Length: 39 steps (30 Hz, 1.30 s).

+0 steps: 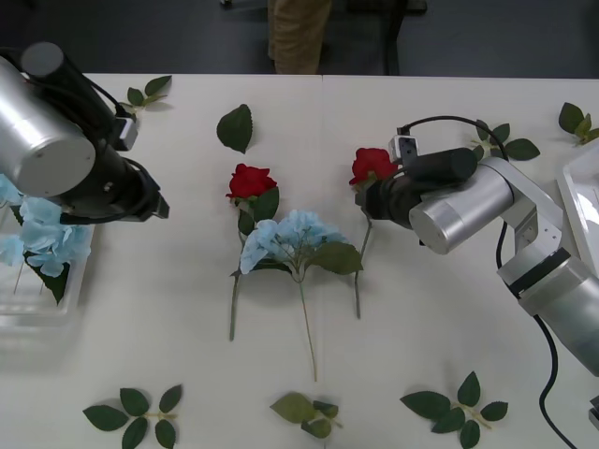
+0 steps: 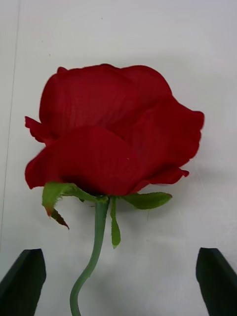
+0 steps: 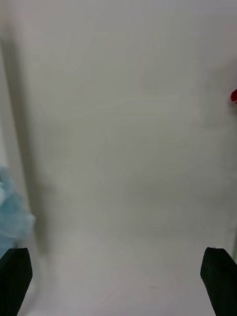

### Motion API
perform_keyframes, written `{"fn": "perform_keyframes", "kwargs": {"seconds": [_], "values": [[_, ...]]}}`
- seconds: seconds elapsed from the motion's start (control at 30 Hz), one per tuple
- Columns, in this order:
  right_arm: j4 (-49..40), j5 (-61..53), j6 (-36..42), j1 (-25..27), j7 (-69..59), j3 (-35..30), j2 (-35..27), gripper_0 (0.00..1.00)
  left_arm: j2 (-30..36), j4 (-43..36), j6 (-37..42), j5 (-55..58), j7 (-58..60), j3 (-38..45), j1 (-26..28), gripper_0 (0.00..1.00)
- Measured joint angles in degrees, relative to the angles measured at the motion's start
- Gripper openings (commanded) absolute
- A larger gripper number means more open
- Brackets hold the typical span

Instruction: Place the red flowers into the right box and the blue flowers into the left box. If a person shows an open palm, hand one flower to the person first, then continue sorting.

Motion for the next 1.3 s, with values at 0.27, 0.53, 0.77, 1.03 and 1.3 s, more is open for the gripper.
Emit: {"fn": "perform_keyframes", "kwargs": {"seconds": [0.27,0.53,0.77,1.03,1.3], "values": [[4.42,5.22,-0.22,-2.4,0.0,7.18,0.04,0.44,-12.09,9.31,-4.48,-4.54,3.07,-3.57,-0.93,1.0],[5.05,5.19,-0.81,-3.3,0.0,8.03,0.04,0.0,-17.25,16.67,-11.17,-10.84,2.88,-7.53,-0.97,1.0],[2.96,2.88,4.43,-3.29,0.0,6.15,0.04,0.0,-19.24,21.61,-15.24,-14.55,2.88,-10.63,-0.97,1.0],[-14.42,-8.7,21.88,-3.25,0.01,-2.35,-7.36,0.0,-19.56,22.06,-16.25,-15.05,2.88,-12.38,-1.0,1.0],[-17.97,-29.71,25.44,-3.25,1.68,-7.41,-31.38,0.0,-21.29,22.21,-16.27,-15.05,2.88,-12.39,-1.17,1.0]]}}
